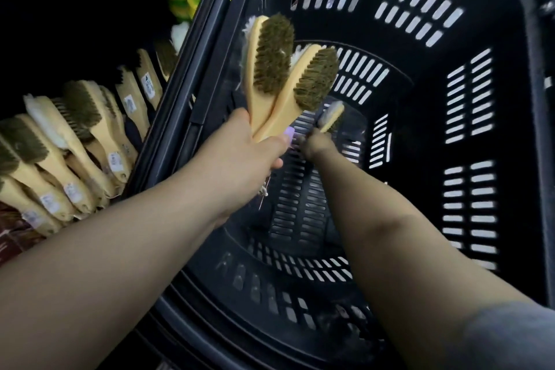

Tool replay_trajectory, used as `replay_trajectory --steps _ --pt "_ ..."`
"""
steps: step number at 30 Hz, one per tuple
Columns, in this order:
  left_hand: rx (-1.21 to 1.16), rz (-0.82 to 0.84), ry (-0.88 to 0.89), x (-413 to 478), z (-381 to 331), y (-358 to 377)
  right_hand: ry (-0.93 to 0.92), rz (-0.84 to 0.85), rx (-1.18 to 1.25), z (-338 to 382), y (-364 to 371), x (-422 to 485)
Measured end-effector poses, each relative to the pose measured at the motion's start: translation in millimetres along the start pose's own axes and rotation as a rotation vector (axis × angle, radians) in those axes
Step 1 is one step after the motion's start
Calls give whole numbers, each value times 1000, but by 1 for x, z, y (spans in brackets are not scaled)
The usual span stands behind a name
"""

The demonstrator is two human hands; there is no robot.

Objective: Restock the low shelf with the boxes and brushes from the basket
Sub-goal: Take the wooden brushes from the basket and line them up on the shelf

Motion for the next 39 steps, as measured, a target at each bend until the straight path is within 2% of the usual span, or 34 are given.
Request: replay_trajectory --steps 3,7,12,16,22,28,34,39 --pt "12 6 -8 0 0 0 18 -96 -75 -17 -20 -1" --pt "-14 16 -3 0 0 2 41 -57 -86 -18 -47 -14" --pt "-138 84 -8 -5 -4 7 107 341 371 15 -64 -65" --pt "-259 88 14 -14 -14 6 77 559 386 44 -60 -128" --pt "-399 40 78 -46 -26 -2 27 734 622 71 -52 -220" --pt "-586 -74 159 -86 -29 -33 -55 734 662 80 -20 -298" --pt "-643 -153 150 -131 -5 -77 -180 703 558 86 31 -351" --pt "-659 -182 168 -166 17 -118 -257 752 519 83 80 -382"
Point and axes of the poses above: each hand's wrist, its own x-axis towards the middle knuckle, its own y-axis out of the palm, z = x × y, the point moved 5 cm from there along x, towards the middle knuckle, and after that the axes turned 6 degrees about y, right-handed, at the moved point
